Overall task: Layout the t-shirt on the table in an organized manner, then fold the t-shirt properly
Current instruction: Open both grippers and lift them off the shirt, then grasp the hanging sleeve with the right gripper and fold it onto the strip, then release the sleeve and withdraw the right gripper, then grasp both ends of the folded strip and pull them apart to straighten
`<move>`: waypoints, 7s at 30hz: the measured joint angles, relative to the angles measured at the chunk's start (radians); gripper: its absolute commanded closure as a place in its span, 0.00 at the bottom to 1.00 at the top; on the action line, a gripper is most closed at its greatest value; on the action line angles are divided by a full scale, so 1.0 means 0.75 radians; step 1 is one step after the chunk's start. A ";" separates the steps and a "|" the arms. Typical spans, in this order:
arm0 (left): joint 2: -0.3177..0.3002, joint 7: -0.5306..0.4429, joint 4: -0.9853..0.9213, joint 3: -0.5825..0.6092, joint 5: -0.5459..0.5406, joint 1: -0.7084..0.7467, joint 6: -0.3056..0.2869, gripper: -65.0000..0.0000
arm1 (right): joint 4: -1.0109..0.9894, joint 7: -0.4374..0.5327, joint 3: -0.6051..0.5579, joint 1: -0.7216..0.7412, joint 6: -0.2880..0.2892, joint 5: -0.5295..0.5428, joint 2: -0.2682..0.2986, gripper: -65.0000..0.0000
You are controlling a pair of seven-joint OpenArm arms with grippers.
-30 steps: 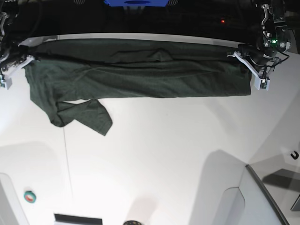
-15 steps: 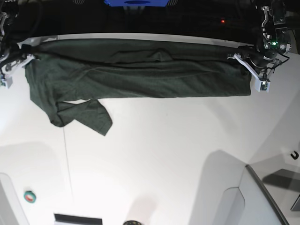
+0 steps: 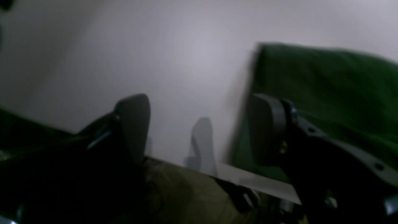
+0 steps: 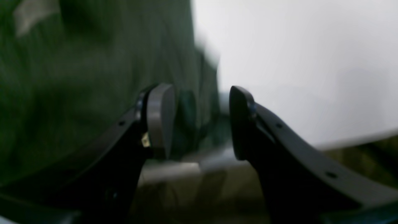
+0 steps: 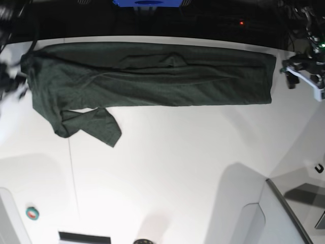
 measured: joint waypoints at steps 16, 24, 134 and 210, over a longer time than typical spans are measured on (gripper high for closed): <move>0.052 0.000 -0.003 -0.130 -0.008 0.008 -0.001 1.00 | -0.372 0.018 -1.181 0.550 0.002 -0.228 0.026 0.58; 0.053 0.003 -0.003 -0.134 -0.008 0.008 -0.002 1.00 | -0.911 0.325 -1.179 0.740 0.002 -0.376 -0.153 0.58; 0.051 0.000 -0.079 -0.130 0.001 0.001 -0.005 1.00 | 0.349 0.220 -1.446 -0.039 -0.006 -0.367 -0.196 0.58; 0.010 0.007 -0.144 -0.125 -0.756 -0.021 0.007 0.19 | 0.133 0.615 -0.293 -0.197 -0.017 -0.373 -0.170 1.00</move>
